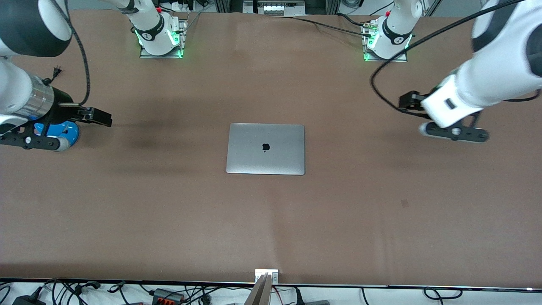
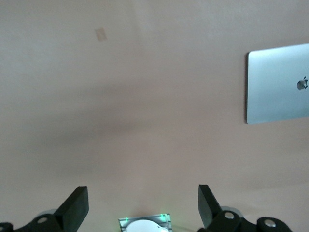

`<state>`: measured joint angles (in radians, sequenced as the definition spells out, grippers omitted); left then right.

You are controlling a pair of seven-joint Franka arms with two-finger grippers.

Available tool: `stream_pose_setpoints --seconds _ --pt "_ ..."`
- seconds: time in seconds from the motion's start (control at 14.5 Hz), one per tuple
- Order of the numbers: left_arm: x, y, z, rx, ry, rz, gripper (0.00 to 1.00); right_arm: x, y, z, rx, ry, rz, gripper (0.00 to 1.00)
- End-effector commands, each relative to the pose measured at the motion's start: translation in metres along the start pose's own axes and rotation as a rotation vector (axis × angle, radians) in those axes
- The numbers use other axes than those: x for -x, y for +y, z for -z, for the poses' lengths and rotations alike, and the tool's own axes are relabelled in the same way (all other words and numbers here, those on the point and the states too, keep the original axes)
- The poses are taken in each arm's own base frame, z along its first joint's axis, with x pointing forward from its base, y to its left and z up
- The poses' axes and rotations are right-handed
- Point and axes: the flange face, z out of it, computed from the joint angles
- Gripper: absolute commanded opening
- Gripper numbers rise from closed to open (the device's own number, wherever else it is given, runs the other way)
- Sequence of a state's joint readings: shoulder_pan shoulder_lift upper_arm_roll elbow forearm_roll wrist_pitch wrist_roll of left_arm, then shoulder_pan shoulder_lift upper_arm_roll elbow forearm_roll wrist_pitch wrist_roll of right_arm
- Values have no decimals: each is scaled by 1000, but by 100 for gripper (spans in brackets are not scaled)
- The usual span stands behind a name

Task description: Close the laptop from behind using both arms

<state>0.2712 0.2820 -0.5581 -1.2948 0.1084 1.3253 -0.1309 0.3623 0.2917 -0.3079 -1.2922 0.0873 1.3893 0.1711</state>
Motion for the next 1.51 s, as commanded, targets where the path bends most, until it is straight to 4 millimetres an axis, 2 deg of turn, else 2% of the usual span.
stream_pose_setpoints --seconds 0.0,0.14,0.21,0.28,0.34,0.41,0.55,0.76,0.89,1.03,1.1,1.24,1.44 --pt "15 -28 26 1 43 14 100 23 10 21 38 18 44 100" --pt "30 -54 36 16 57 90 100 26 45 19 11 18 -13 100" --pt "33 -70 31 45 47 130 100 27 48 24 -3 40 -8 100" --pt "33 -84 28 70 65 163 100 37 50 32 -13 53 -8 100" --pt "36 -101 31 67 124 202 100 42 58 28 -21 39 -25 100" --pt "38 -112 18 63 152 227 100 46 72 24 -27 43 -45 100" --pt "49 -112 2 58 224 236 100 44 74 27 -30 91 -42 100" --pt "59 -104 -6 46 332 226 100 42 73 24 -21 85 -40 100" --pt "67 -95 0 49 337 218 100 38 72 20 -22 79 -40 100" --pt "63 -90 7 47 298 210 100 37 66 21 16 93 -28 100" --pt "61 -90 9 44 280 209 100 38 55 19 47 95 -5 100" --pt "59 -76 15 39 262 181 100 38 51 20 79 103 5 100" --pt "66 -77 12 41 210 184 100 38 51 20 79 101 5 100"
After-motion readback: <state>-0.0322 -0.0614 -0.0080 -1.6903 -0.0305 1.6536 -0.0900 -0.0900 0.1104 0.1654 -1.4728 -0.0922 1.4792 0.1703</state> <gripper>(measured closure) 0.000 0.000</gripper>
